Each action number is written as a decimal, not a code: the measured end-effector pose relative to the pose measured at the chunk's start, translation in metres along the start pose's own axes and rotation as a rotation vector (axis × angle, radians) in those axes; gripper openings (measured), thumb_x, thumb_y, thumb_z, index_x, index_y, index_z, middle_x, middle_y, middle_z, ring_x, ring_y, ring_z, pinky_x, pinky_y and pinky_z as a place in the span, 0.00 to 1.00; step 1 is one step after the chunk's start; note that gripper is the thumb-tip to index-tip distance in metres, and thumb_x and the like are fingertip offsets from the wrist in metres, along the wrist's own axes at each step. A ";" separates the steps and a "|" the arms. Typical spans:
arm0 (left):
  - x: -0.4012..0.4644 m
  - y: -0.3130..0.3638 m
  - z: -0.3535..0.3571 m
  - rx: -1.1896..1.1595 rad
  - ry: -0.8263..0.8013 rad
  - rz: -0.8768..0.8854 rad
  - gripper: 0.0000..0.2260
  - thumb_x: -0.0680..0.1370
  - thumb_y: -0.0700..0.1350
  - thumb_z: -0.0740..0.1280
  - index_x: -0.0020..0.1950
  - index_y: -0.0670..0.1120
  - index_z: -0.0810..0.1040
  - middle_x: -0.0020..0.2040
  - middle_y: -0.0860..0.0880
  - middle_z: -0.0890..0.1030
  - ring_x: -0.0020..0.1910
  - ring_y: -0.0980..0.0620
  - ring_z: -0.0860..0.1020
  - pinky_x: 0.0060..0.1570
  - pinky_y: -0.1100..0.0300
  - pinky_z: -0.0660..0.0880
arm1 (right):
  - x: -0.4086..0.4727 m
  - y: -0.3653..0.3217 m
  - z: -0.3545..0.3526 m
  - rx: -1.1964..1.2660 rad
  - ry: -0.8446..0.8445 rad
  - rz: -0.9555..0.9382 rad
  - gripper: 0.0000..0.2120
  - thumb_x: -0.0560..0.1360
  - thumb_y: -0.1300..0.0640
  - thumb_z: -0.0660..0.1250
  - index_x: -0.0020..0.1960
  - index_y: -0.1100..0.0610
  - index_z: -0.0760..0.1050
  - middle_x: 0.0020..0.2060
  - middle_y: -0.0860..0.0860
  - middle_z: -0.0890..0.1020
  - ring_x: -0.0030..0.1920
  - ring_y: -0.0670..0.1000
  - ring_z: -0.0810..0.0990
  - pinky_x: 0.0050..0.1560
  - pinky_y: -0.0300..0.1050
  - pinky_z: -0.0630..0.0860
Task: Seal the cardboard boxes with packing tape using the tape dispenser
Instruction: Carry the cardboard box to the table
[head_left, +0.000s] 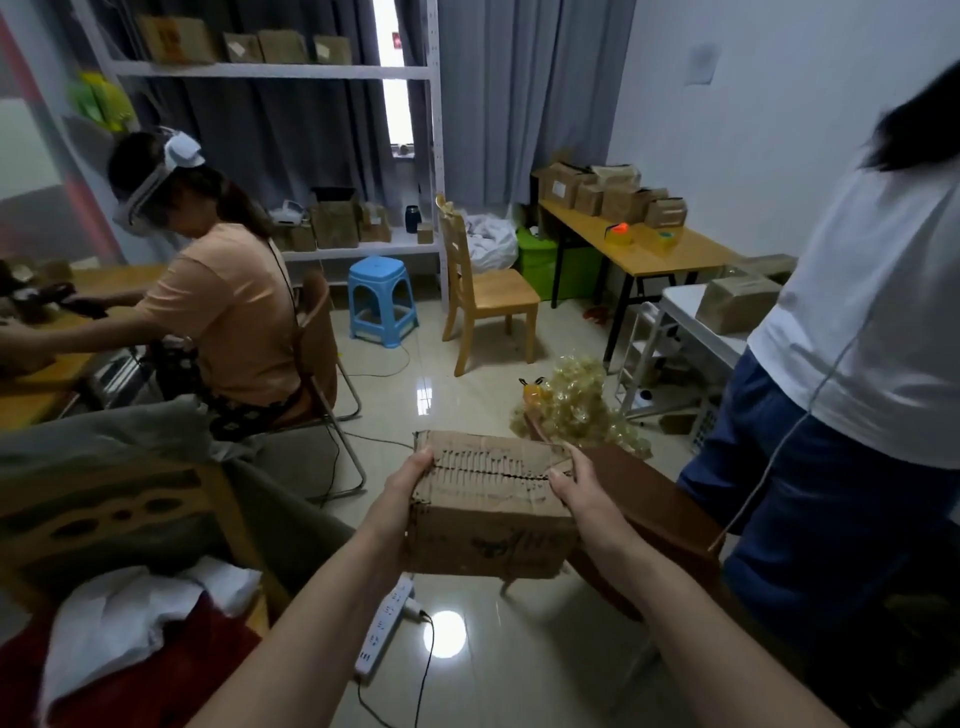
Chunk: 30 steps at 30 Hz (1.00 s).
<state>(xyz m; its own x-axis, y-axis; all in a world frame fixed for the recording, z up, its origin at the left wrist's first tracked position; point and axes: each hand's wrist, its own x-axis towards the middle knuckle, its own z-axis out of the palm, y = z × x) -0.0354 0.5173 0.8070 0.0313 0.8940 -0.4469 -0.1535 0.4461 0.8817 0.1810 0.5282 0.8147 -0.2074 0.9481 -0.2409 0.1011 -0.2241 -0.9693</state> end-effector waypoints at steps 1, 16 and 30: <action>0.014 0.005 -0.004 -0.009 0.013 0.019 0.26 0.78 0.66 0.55 0.60 0.49 0.79 0.56 0.40 0.82 0.56 0.38 0.80 0.58 0.39 0.76 | 0.018 -0.002 0.002 -0.010 -0.007 0.007 0.23 0.83 0.51 0.52 0.76 0.48 0.50 0.59 0.52 0.78 0.56 0.48 0.77 0.46 0.41 0.73; 0.312 0.181 0.008 0.056 0.100 0.094 0.23 0.79 0.65 0.54 0.58 0.53 0.81 0.53 0.46 0.84 0.54 0.44 0.82 0.57 0.43 0.77 | 0.362 -0.084 -0.059 0.038 0.090 -0.065 0.11 0.84 0.49 0.48 0.62 0.44 0.65 0.47 0.44 0.78 0.49 0.44 0.76 0.51 0.48 0.74; 0.557 0.304 -0.013 0.015 0.105 0.112 0.21 0.79 0.64 0.56 0.56 0.53 0.80 0.49 0.46 0.85 0.50 0.45 0.82 0.49 0.50 0.78 | 0.624 -0.137 -0.085 0.071 0.159 -0.099 0.21 0.82 0.43 0.52 0.74 0.44 0.58 0.65 0.51 0.75 0.64 0.54 0.74 0.67 0.59 0.70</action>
<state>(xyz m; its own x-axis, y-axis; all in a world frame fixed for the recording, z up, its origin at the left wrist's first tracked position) -0.0778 1.1504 0.8239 -0.0887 0.9295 -0.3581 -0.1357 0.3448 0.9288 0.1208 1.1696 0.8018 -0.0564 0.9887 -0.1389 0.0176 -0.1381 -0.9903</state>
